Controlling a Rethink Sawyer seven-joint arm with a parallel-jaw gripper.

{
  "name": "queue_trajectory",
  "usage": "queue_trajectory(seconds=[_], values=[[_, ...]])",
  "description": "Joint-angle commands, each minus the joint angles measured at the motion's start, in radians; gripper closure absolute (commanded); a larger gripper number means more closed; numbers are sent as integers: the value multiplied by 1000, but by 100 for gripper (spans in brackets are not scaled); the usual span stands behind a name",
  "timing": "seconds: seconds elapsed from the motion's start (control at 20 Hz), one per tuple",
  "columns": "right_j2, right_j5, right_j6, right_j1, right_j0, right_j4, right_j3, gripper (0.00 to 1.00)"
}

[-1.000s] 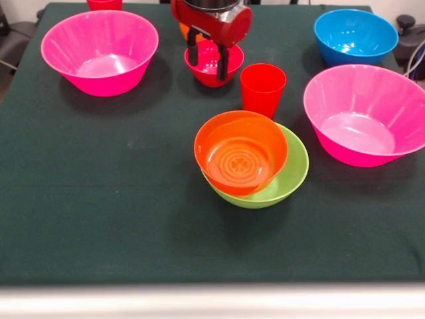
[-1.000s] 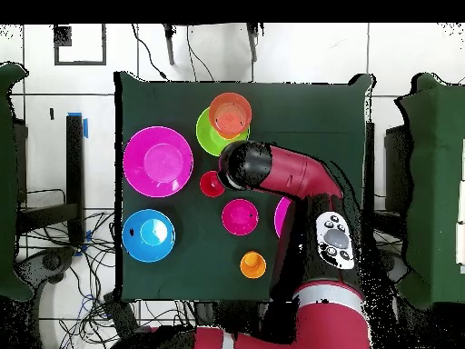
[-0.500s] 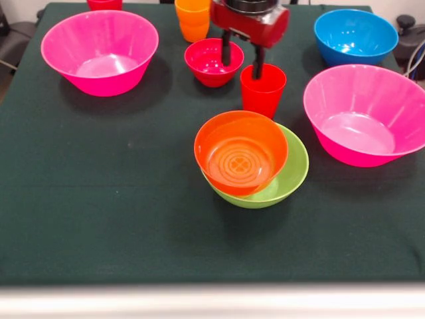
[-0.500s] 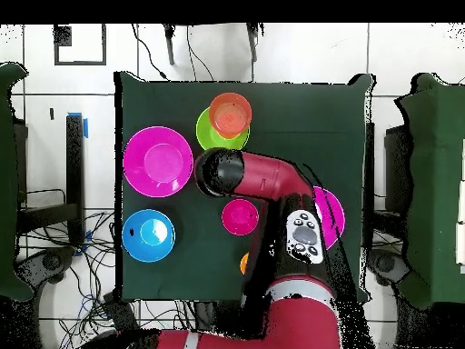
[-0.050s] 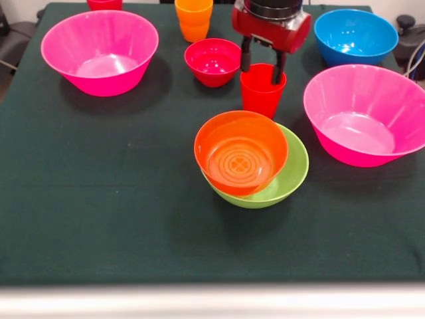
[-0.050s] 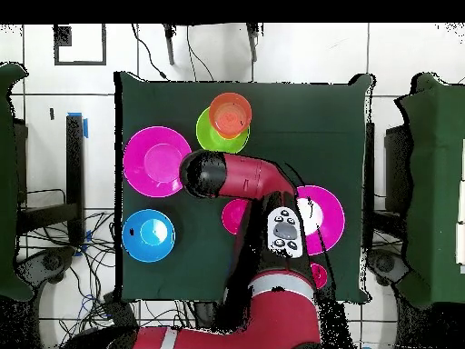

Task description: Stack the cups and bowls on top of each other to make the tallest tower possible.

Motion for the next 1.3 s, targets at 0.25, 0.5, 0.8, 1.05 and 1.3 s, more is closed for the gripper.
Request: queue_trajectory(seconds=[0.25, 0.5, 0.8, 1.05, 1.3], values=[[23, -100, 165, 131, 40, 22, 9, 0], [6, -117, 183, 134, 59, 43, 34, 0], [10, -173, 172, 145, 67, 61, 69, 0], [9, -180, 190, 120, 85, 89, 110, 0], [10, -163, 186, 89, 96, 113, 138, 0]])
